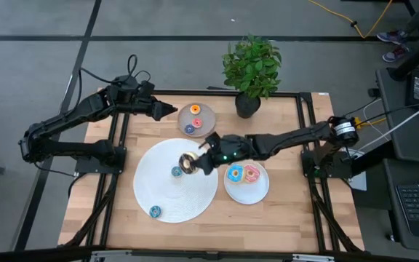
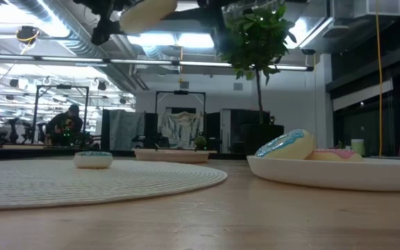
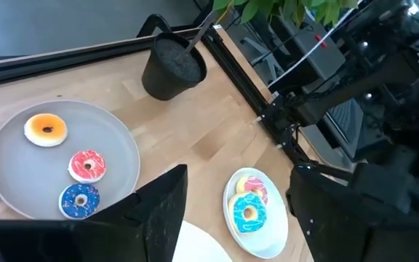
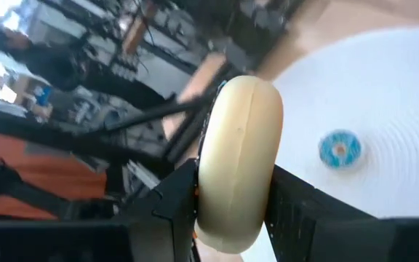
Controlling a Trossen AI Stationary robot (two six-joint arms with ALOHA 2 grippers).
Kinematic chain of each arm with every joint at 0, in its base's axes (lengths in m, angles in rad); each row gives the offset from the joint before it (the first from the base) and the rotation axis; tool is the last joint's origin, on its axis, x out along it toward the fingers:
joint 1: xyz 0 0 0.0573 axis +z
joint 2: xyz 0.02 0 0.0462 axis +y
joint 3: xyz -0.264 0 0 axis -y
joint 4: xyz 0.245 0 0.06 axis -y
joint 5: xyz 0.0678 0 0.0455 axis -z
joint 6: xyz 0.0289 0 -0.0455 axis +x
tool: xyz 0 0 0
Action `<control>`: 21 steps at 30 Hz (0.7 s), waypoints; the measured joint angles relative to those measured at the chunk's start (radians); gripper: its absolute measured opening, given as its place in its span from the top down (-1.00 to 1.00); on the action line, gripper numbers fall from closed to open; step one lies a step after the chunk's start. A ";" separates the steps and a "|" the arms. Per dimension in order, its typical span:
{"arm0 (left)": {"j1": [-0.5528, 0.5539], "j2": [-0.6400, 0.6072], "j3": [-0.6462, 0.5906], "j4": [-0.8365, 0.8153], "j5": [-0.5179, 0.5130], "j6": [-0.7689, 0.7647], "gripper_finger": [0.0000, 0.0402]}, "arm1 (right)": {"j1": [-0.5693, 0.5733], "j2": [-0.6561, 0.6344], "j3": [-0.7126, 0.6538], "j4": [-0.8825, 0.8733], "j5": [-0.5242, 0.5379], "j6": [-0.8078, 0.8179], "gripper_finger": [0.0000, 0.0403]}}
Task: Pick & Place donuts
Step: Put the large black donut on the white plate
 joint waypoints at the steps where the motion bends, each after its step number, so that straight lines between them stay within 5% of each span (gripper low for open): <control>1: 0.000 0.000 0.000 0.000 0.000 -0.003 -0.16 | 0.011 -0.004 0.000 -0.020 0.000 -0.004 0.31; 8: -0.004 0.000 0.000 0.007 -0.009 -0.029 -0.14 | 0.093 -0.068 0.000 -0.260 0.003 -0.031 0.31; 14: -0.006 0.002 0.000 0.007 -0.035 -0.045 -0.14 | 0.187 -0.139 0.000 -0.379 0.123 -0.023 0.31; 21: -0.007 0.002 0.000 0.008 -0.039 -0.059 -0.14 | 0.294 -0.200 -0.107 -0.312 0.274 0.105 0.31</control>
